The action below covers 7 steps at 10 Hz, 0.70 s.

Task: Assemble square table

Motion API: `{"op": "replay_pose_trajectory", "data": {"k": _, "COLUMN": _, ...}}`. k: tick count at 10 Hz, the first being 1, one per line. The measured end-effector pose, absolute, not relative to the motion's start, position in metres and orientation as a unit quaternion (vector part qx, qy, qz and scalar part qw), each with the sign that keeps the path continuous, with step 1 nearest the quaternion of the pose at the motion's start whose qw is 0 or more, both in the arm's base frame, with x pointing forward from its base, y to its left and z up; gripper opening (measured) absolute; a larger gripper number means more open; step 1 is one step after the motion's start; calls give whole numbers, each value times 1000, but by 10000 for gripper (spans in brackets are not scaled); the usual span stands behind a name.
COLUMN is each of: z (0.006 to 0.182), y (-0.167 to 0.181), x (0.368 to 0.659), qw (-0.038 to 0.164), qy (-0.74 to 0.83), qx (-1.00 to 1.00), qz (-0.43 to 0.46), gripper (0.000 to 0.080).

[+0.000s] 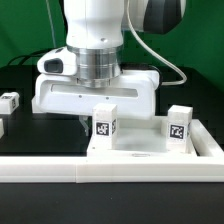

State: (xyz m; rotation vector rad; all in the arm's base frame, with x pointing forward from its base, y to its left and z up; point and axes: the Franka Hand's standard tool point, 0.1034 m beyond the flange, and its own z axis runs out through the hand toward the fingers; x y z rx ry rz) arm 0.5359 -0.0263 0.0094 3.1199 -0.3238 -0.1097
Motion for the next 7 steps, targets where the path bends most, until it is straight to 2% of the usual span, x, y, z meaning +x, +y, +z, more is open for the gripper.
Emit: {"op": "replay_pose_trajectory", "data": {"k": 7, "z": 9, "y": -26, "x": 536, "qw": 1, "qy": -103, "qx": 994, "qz": -35, "gripper": 68}}
